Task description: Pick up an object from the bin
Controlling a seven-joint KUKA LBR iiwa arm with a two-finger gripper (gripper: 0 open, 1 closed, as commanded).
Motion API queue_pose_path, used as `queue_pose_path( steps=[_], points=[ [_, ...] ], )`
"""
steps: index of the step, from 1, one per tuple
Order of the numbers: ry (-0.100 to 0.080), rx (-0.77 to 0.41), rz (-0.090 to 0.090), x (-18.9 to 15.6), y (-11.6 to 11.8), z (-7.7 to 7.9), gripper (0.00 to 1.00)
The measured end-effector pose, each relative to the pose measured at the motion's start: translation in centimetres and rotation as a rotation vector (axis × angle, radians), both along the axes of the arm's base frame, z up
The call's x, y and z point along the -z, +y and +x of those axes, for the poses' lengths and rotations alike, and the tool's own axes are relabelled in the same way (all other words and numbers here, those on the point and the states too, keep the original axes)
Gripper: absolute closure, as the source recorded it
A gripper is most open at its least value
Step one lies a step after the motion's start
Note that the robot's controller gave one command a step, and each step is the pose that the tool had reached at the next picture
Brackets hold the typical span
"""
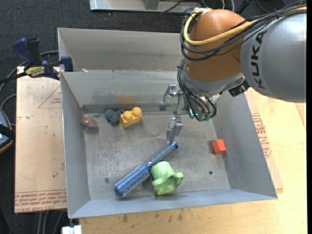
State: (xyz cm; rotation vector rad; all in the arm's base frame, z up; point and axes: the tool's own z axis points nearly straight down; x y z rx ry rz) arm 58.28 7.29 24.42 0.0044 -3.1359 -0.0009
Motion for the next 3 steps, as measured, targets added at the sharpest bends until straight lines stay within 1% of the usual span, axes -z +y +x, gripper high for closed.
queue_pose_path(
  steps=[1,2,3],
  points=[
    [-0.013,-0.253,0.004,17.1,-5.2,0.7,0.0],
    [-0.019,-0.253,0.002,16.7,-5.2,0.9,1.0],
    [-0.015,-0.62,-0.002,-0.3,-10.9,0.6,1.0]
  ],
)
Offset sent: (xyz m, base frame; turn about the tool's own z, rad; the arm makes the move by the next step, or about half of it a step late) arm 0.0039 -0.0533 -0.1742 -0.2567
